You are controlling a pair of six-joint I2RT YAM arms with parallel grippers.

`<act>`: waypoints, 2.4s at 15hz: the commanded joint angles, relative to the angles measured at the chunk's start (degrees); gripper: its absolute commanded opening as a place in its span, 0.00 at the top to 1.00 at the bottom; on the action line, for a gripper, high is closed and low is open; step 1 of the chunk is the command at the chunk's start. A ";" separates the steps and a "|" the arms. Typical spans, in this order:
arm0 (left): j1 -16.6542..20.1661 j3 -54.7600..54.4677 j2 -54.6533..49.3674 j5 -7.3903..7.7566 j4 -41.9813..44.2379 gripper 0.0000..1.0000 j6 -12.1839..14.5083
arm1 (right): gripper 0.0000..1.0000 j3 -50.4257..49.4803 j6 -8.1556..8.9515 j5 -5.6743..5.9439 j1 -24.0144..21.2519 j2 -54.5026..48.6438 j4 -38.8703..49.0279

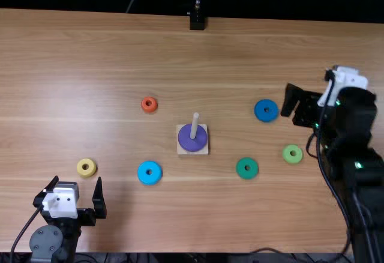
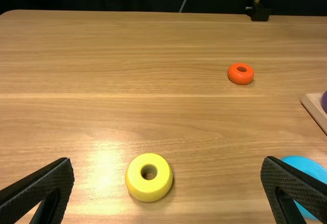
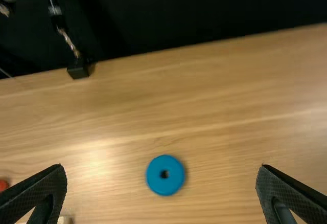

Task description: Build the Hanoi tower: stack the rings onto the peg from bottom to top in this color order: purple, dark blue, light blue, dark green, light green, yellow, orange.

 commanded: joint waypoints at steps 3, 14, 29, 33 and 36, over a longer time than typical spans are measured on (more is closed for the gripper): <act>0.04 -6.26 -0.71 -0.37 -4.28 0.00 0.35 | 0.00 4.81 3.92 0.73 0.88 13.16 -4.02; 0.04 -6.26 -0.71 -0.37 -4.28 0.00 0.35 | 0.00 11.67 2.33 6.75 4.66 34.61 -8.77; 0.04 -6.26 -0.71 -0.37 -4.28 0.00 0.35 | 0.00 16.76 -3.05 8.01 4.74 43.22 -8.77; 0.04 -6.26 -0.71 -0.37 -4.28 0.00 0.35 | 0.00 17.82 -3.15 8.12 4.74 44.27 -8.77; 0.04 -6.26 -0.71 -0.37 -4.28 0.00 0.35 | 0.00 17.82 -3.15 8.12 4.74 44.54 -9.40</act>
